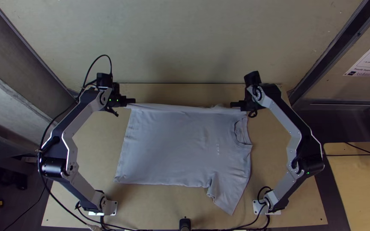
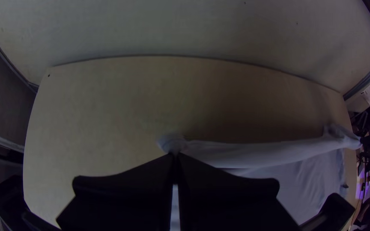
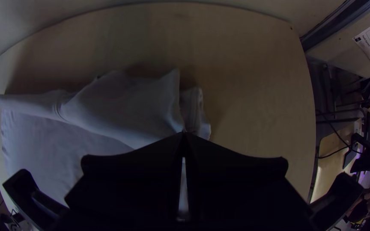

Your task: Fold the t-shirt

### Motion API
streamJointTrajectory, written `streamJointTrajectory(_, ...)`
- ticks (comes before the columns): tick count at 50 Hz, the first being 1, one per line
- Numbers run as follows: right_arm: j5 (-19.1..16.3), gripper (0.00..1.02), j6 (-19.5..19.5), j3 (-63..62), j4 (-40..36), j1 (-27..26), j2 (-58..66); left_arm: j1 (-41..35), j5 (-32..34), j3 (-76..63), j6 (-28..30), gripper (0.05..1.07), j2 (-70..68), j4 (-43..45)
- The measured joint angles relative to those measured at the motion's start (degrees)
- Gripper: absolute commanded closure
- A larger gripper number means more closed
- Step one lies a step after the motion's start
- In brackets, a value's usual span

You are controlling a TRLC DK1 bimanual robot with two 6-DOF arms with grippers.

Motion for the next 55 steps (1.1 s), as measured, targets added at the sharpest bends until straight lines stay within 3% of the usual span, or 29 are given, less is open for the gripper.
streamJointTrajectory(23, 0.15, 1.0, 1.31, -13.64, 1.97, 0.96, -7.06, -0.46, 0.0, -14.34, 0.13, 1.05, -6.47, 4.87)
streamJointTrajectory(48, 0.11, 1.0, 1.33, -26.86, 11.74, 0.24, -6.23, -0.68, 0.0, -24.24, 0.2, 1.04, -5.51, 12.87)
streamJointTrajectory(50, 0.11, 1.0, 1.31, -27.12, 12.22, 0.04, -5.84, -0.68, 0.0, -24.44, 0.2, 0.99, -4.72, 13.2)
streamJointTrajectory(53, 0.07, 0.97, 1.33, -27.19, 12.72, -0.31, -5.01, -0.66, 0.0, -24.87, 0.2, 0.8, -3.56, 14.32)
streamJointTrajectory(55, 0.09, 0.8, 1.31, -27.1, 12.9, -0.59, -4.5, -0.66, 0.0, -25.0, 0.2, 0.65, -3.37, 14.91)
